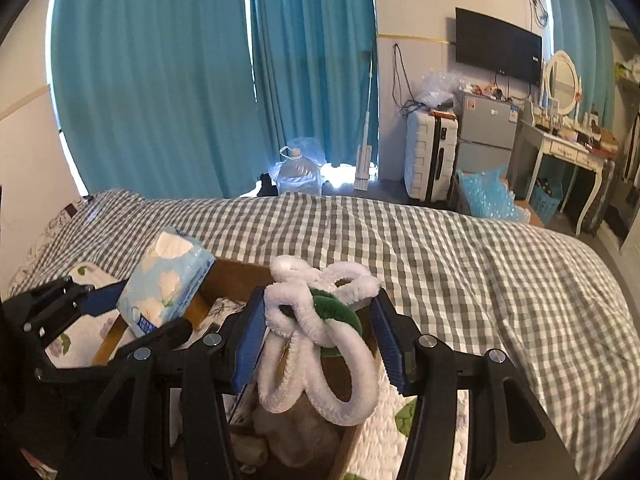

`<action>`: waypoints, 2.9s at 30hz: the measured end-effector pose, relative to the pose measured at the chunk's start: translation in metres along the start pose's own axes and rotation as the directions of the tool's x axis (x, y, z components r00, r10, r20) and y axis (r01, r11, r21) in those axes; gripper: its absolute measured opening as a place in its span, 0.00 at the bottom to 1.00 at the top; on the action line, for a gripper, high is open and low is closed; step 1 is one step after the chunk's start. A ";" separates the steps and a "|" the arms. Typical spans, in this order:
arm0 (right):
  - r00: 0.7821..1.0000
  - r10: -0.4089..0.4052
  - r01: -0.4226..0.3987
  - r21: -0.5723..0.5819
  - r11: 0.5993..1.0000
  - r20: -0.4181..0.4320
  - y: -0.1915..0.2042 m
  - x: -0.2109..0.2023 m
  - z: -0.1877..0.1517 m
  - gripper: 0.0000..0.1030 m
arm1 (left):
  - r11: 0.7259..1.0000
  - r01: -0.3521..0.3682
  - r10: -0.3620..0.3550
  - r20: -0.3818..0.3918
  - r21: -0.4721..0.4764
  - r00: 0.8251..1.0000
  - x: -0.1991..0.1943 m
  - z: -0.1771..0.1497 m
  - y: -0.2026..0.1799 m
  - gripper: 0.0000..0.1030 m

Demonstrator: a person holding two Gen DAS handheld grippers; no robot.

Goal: Organize soft objects

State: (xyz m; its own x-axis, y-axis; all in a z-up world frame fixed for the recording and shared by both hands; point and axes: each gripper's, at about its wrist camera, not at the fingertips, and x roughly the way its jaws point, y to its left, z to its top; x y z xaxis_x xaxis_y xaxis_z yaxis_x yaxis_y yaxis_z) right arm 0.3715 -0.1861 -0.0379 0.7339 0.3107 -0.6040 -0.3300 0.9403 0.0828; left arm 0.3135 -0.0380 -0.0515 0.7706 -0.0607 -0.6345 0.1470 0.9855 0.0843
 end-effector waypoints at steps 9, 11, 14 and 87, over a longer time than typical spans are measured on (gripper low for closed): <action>0.998 -0.011 0.010 0.015 1.000 0.060 -0.005 -0.005 0.009 0.76 | 0.999 0.027 -0.028 0.048 0.029 0.998 -0.004 0.005 -0.010 0.76; 0.997 -0.014 0.011 0.034 0.999 0.071 -0.006 -0.016 0.011 0.76 | 0.999 0.040 -0.040 0.029 0.004 0.999 -0.011 0.004 -0.008 0.76; 0.997 -0.029 0.027 0.032 0.999 0.075 -0.003 -0.036 0.016 0.76 | 1.000 0.020 -0.020 0.048 0.002 0.999 -0.035 0.007 -0.006 0.76; 0.914 -0.070 0.059 0.038 0.998 0.400 0.081 -0.198 -0.134 1.00 | 0.980 -0.124 0.176 0.383 -0.158 0.907 -0.198 -0.119 0.033 0.84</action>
State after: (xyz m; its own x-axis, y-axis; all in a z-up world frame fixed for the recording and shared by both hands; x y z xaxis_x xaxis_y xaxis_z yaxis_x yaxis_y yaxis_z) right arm 0.1193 -0.1897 -0.0176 0.9312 0.2739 -0.2406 -0.2630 0.9617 0.0770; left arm 0.0925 0.0250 -0.0145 0.9623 0.0583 -0.2657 -0.0495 0.9980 0.0394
